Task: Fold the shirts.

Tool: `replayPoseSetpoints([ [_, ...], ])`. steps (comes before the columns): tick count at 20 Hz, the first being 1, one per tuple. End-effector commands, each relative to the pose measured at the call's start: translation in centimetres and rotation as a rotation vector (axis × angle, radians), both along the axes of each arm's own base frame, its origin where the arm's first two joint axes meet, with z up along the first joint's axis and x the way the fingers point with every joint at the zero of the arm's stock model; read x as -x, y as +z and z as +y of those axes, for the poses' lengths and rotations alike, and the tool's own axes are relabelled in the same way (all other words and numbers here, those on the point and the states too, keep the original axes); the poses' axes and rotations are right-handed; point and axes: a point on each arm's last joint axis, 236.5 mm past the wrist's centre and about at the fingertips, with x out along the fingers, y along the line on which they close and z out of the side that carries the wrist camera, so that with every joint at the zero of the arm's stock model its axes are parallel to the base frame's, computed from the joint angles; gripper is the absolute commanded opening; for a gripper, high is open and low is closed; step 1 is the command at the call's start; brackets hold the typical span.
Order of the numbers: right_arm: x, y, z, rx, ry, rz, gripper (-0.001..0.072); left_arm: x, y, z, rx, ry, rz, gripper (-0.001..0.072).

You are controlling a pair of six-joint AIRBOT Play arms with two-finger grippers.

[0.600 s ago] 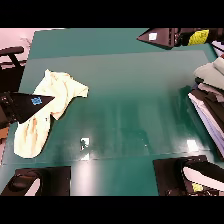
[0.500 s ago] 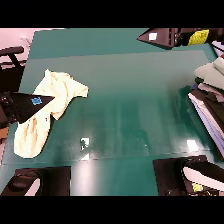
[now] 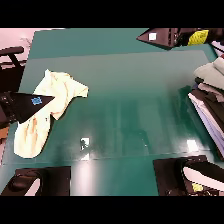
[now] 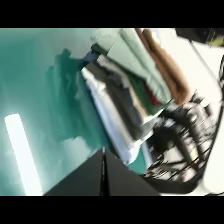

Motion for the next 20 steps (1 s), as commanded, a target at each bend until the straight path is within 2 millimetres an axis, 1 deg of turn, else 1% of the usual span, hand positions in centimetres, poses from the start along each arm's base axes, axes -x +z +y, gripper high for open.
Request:
replayPoseSetpoints([
  [1,0.0,0.0,0.0,-0.001,0.001,0.001,0.0021,0.2,2.9,-0.6,0.213,0.008,0.112,0.0026],
  [3,0.2,-0.1,0.0,0.002,0.006,0.006,0.0021,-0.2,5.4,-0.5,0.324,0.02,0.093,0.0027],
  [5,0.5,-0.2,0.0,0.008,0.016,0.011,0.0021,-0.8,7.2,0.0,0.409,0.043,0.078,0.0026],
  [8,0.5,-0.3,0.0,0.01,0.019,0.012,0.0021,-1.5,8.5,0.8,0.471,0.08,0.059,0.0026],
  [11,0.5,-0.3,0.0,0.01,0.017,0.011,0.0021,-1.6,10.1,1.1,0.566,0.08,0.084,0.0026],
  [16,0.9,-0.6,0.0,0.022,0.036,0.019,0.0021,-2.0,9.9,1.4,0.549,0.105,0.064,0.0026],
  [20,1.3,-0.9,0.0,0.037,0.051,0.017,0.0021,-2.6,7.5,1.4,0.416,0.14,0.038,0.0026],
])
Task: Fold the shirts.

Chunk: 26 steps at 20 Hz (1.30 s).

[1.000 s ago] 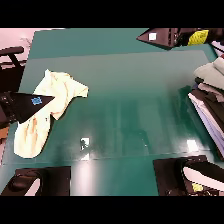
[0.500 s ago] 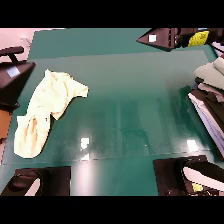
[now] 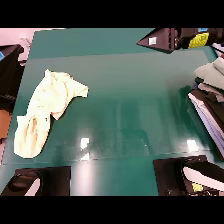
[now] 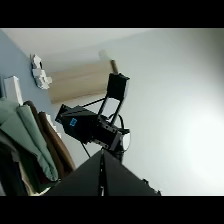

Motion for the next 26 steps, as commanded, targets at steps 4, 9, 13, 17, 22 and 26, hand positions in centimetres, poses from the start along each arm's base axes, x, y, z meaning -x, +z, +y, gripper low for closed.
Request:
replayPoseSetpoints([
  [4,0.3,-0.2,0.0,0.011,0.014,-0.003,0.0021,-1.2,-3.7,0.5,-0.248,0.072,-0.057,0.003],
  [9,0.9,-0.7,-0.1,0.03,0.039,0.008,0.0022,-3.6,-16.6,9.1,-0.833,0.308,0.236,0.0682],
  [13,-0.3,-3.0,-1.3,0.138,-0.016,0.005,0.008,-2.0,-24.0,19.4,-1.367,0.406,0.456,0.0655],
  [17,-1.1,-4.1,-2.0,0.186,-0.053,0.012,0.0328,-2.4,-31.7,20.1,-1.57,0.149,0.641,0.0656],
  [22,-1.7,-5.7,-3.2,0.268,-0.084,0.016,0.0328,-2.8,-38.3,21.1,-1.74,-0.136,0.801,0.0655],
  [26,-1.8,-6.0,-3.4,0.285,-0.089,0.017,0.0327,-2.5,-41.2,21.5,-1.775,-0.235,0.891,0.0654],
])
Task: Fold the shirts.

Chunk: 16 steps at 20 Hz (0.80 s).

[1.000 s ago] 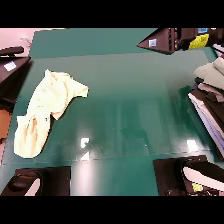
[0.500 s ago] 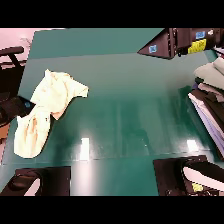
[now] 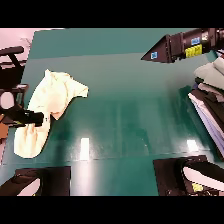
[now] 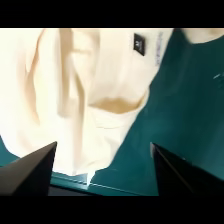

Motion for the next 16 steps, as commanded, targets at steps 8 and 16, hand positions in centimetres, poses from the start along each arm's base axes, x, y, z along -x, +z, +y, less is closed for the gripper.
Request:
replayPoseSetpoints([
  [8,-0.2,-0.5,-0.4,0.026,-0.01,0.001,0.0327,3.8,-8.8,-0.1,0.242,0.162,0.182,0.0652],
  [16,-0.5,-0.4,-0.4,0.023,-0.019,-0.006,0.0327,2.2,-7.8,-4.3,0.427,0.106,0.138,0.0025],
])
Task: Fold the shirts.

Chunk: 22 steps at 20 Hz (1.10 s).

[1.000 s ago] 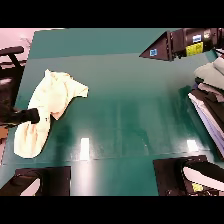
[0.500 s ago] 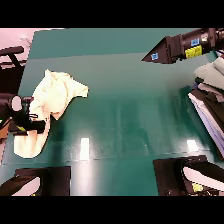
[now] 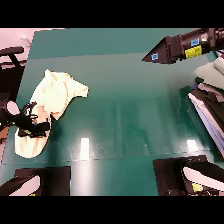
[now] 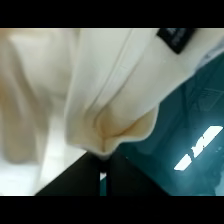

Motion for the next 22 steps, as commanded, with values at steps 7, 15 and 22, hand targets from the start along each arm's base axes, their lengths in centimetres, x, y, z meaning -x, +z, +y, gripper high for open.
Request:
replayPoseSetpoints([
  [7,-3.8,-1.8,-5.1,0.102,-0.222,0.004,0.0327,-9.9,36.6,-23.9,1.358,-0.121,-0.626,0.0022],
  [15,-5.5,0.4,-14.7,0.084,-0.496,-0.038,0.0327,-7.4,55.5,-18.1,0.763,-0.357,-1.292,0.0023],
  [22,-4.9,-2.6,-14.0,0.096,-0.462,0.027,0.0328,-11.6,28.2,-9.8,0.341,-0.228,-0.589,0.0024],
])
